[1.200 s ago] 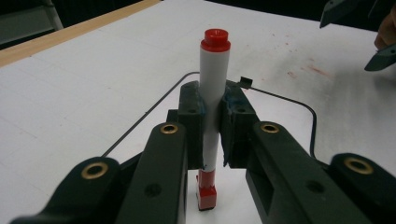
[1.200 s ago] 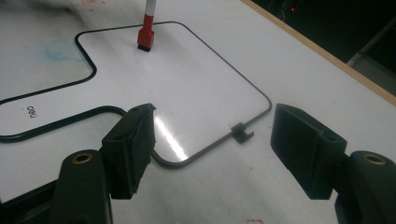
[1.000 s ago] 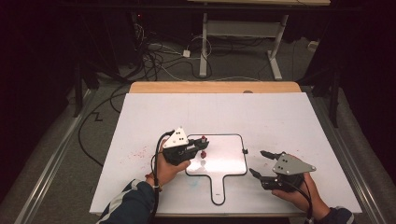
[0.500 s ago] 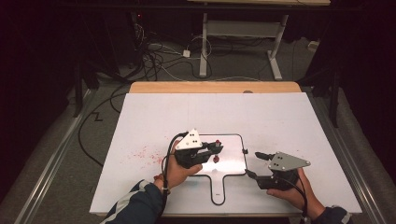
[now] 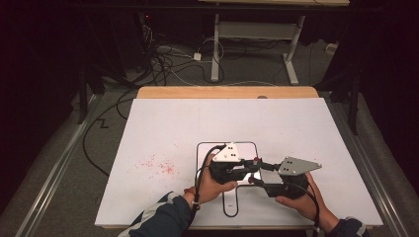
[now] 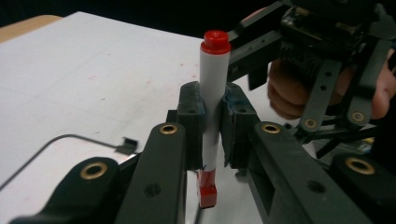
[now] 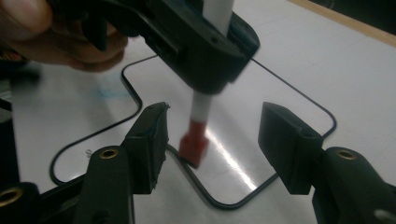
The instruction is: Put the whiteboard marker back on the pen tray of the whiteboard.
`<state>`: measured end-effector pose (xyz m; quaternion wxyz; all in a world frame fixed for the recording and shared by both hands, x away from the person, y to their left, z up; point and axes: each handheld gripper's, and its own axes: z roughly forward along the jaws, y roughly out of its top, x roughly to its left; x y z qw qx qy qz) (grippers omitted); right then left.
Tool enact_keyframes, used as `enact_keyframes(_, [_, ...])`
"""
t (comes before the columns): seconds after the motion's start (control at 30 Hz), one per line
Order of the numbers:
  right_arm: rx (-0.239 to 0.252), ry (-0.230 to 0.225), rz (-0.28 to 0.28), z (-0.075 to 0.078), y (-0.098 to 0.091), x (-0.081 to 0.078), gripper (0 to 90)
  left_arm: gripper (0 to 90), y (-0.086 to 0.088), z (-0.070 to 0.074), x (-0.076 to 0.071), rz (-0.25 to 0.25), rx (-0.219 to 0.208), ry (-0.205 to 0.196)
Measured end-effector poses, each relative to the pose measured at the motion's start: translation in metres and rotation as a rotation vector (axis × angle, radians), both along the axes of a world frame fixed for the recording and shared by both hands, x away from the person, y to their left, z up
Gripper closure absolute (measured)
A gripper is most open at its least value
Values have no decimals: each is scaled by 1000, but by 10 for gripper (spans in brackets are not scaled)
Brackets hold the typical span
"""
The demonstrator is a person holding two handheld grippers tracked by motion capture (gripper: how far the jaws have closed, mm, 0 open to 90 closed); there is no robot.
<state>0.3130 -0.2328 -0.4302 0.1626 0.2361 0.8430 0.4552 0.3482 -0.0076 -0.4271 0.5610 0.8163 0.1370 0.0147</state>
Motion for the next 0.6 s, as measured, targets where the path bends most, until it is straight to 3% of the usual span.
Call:
enact_keyframes(0.1, [26,13,10,0,-1,0,498,779,-7,0,0,-19,-8,9])
enact_keyframes(0.3, [19,-11,-14,2,-3,-2,602,778,-12,-3,-1,-50,-26,36])
enact_keyframes(0.5, [2,-14,-22,1,-4,-3,798,767,-9,-1,0,-28,-35,30])
enact_keyframes(0.6, [-17,-4,-39,2,-4,-2,811,593,-1,1,2,20,-69,67])
